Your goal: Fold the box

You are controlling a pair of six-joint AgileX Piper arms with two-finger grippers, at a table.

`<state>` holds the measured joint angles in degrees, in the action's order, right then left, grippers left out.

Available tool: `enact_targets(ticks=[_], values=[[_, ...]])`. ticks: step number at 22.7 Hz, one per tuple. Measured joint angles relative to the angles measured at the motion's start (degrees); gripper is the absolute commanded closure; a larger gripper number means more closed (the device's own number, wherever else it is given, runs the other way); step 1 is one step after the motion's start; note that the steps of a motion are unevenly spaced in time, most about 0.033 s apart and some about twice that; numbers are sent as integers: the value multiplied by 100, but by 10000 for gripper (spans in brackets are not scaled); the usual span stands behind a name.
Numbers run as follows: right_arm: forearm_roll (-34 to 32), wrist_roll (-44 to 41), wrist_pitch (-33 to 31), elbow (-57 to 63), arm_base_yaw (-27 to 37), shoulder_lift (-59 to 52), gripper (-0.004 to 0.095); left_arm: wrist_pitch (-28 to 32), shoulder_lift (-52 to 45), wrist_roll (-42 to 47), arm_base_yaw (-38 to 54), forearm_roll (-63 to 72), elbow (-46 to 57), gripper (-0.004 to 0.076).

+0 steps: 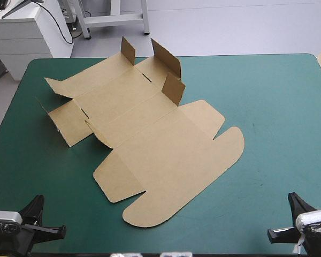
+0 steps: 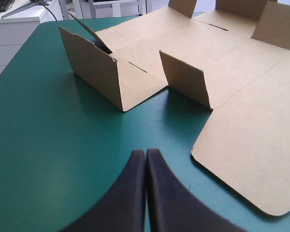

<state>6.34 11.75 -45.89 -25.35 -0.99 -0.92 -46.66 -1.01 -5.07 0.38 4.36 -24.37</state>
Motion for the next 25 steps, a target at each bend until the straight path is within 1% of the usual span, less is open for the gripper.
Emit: enact_targets(ticks=[7, 10, 13, 15, 19, 21, 23, 25], values=[[-24, 0, 0, 0, 0, 0, 929, 0, 0, 0, 0, 0, 0, 731], [-81, 0, 113, 0, 0, 0, 929, 14, 0, 0, 0, 0, 0, 731], [117, 21, 211, -115, 0, 0, 929, 14, 0, 0, 0, 0, 0, 731], [273, 156, 161, -401, 0, 237, 929, 14, 0, 0, 0, 0, 0, 731], [492, 897, -131, -1105, 0, 1330, 929, 14, 0, 0, 0, 0, 0, 731], [686, 1410, -199, -1578, 0, 2141, 926, 14, 0, 0, 0, 0, 0, 731], [1012, 1945, -179, -1952, 0, 2865, 926, 14, 0, 0, 0, 0, 0, 731], [1469, 2419, -8, -2262, 0, 3562, 922, 14, 0, 0, 0, -6, 0, 731]])
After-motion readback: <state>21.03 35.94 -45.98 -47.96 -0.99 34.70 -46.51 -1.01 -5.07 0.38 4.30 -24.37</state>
